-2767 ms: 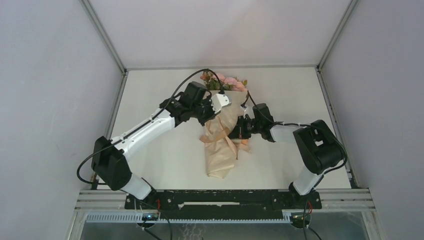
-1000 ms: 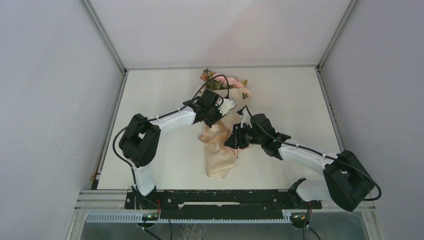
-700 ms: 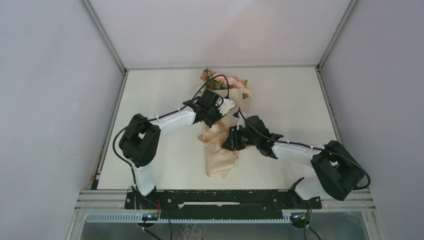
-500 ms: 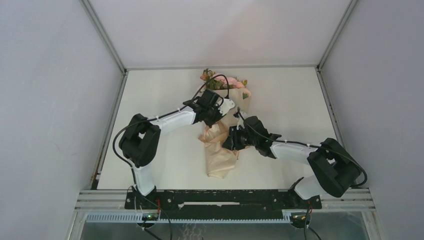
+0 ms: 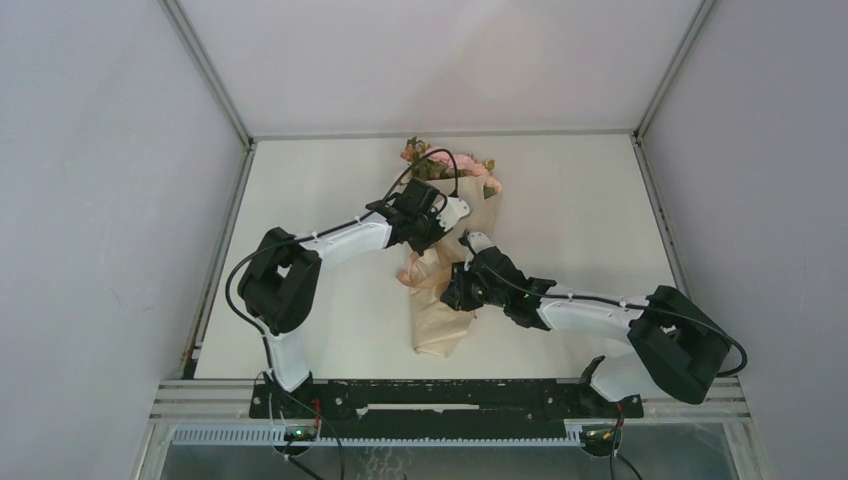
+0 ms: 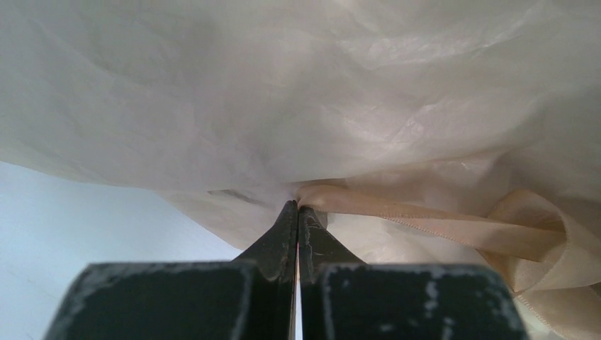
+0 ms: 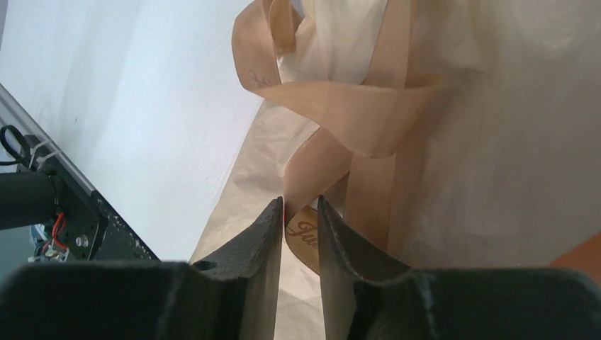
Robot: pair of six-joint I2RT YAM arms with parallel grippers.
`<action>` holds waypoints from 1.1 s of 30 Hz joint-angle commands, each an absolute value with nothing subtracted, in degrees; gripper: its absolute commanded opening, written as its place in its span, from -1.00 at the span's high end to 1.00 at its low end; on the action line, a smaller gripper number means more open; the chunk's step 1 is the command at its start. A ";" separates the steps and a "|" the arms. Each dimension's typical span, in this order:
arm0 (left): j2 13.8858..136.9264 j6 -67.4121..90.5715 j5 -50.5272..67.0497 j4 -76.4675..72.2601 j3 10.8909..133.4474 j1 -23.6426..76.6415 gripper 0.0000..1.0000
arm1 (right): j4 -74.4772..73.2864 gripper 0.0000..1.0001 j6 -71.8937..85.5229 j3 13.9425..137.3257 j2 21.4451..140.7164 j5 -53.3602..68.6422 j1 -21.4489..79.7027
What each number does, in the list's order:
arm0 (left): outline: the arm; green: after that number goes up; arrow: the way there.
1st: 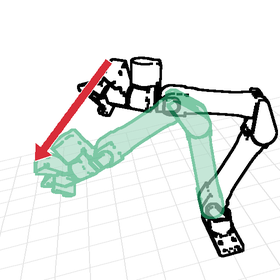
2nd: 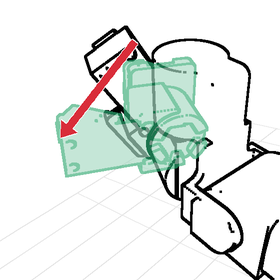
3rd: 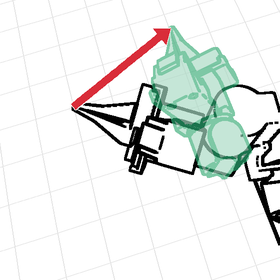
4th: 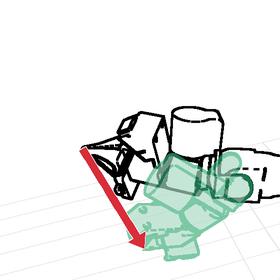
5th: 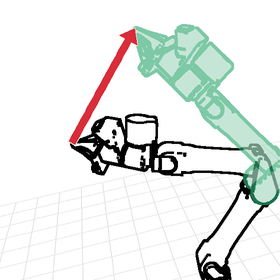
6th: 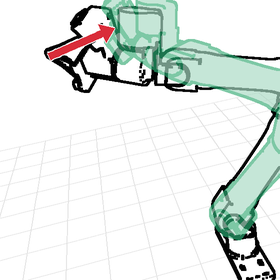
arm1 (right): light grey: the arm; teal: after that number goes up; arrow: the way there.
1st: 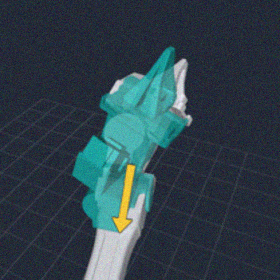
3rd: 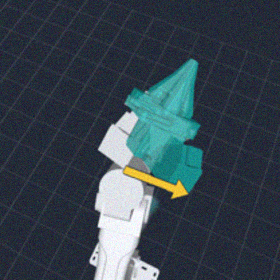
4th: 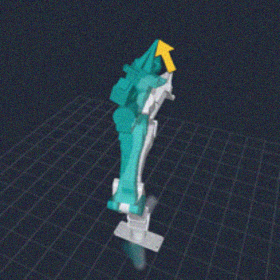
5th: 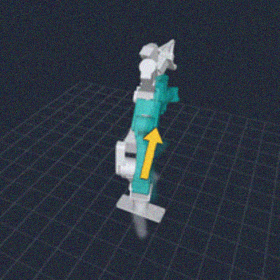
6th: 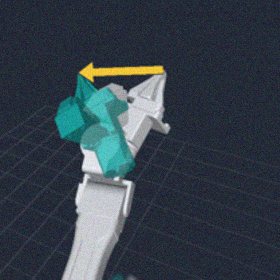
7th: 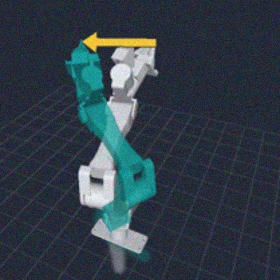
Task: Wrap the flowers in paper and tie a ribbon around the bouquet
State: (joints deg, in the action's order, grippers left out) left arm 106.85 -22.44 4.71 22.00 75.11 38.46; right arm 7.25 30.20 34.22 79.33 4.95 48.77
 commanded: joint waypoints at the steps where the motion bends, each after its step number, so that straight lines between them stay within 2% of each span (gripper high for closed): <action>1: 106.56 -21.93 5.79 21.69 75.67 38.62 1.00 | 9.00 0.35 31.40 34.46 78.66 0.80 49.28; 9: 106.60 -21.80 5.71 21.90 75.67 38.61 1.00 | 15.75 0.45 33.26 34.54 84.25 4.45 48.64; 14: 106.87 -21.76 5.59 22.17 76.05 38.59 1.00 | 13.73 0.46 32.87 35.47 86.30 2.90 48.86; 15: 106.93 -21.67 5.57 22.30 76.21 38.60 1.00 | 12.96 0.54 32.79 35.73 86.74 2.52 48.68; 17: 106.98 -21.79 5.54 23.44 77.09 38.50 1.00 | 12.02 0.91 32.70 35.66 86.72 3.43 48.02; 18: 106.71 -21.57 5.87 24.02 77.54 38.33 1.00 | 11.90 1.00 32.19 35.49 86.13 4.80 47.68; 23: 102.63 -19.05 9.76 25.14 77.91 35.67 1.00 | 6.74 1.00 27.82 34.70 79.11 15.38 45.43; 27: 101.33 -21.58 5.70 25.77 77.02 33.10 1.00 | 3.09 1.00 27.09 30.39 70.74 24.11 40.24; 33: 96.60 -28.41 4.72 36.21 71.92 28.44 1.00 | -1.53 1.00 28.19 21.76 58.34 31.10 23.45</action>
